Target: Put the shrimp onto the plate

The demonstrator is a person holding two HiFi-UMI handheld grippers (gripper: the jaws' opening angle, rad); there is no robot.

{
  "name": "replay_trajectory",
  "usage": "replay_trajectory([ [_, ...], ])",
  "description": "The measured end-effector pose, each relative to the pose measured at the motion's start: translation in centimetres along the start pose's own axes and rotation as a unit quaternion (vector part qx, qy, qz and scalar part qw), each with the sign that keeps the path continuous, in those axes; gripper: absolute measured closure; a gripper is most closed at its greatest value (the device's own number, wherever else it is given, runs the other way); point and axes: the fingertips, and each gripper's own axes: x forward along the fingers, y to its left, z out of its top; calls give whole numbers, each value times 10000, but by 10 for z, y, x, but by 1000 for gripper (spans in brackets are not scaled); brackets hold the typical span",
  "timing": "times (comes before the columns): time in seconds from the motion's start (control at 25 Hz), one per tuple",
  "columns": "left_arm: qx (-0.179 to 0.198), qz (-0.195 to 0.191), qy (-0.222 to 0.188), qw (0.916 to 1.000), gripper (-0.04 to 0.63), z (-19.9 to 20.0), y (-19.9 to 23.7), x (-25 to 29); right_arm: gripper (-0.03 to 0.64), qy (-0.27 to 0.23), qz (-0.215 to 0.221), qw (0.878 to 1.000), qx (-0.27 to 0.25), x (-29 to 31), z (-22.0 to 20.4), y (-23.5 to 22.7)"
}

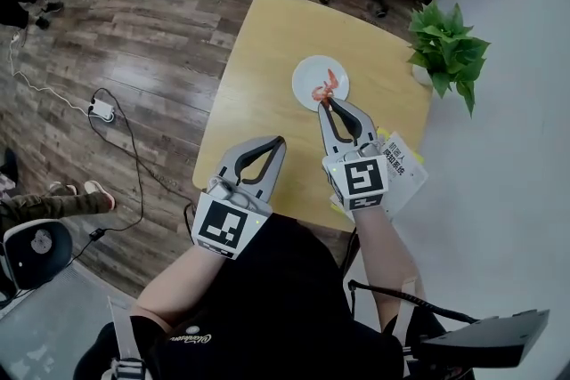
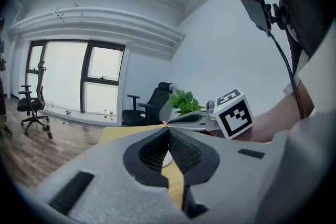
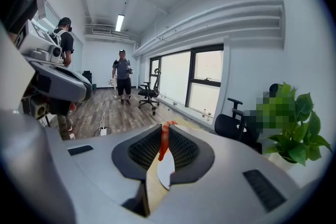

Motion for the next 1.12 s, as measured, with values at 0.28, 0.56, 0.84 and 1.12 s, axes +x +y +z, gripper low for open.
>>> replay_trajectory([
  [0.28,-50,27,-24,10000,594,-1,7,-1,574,281,46,9991,-307,27,-8,-3],
  [0.56,-76,72,-22,9999,594,-4,10,-5,574,735,126,9946,-718,59,-31,-8],
  [0.84,-103,143,17,9998,594,-8,18,-15,574,1439,222,9813,-1262,91,-66,-11],
  [1.12,-178,256,41,9995,594,-13,22,-26,574,2004,269,9614,-1864,116,-100,-15],
])
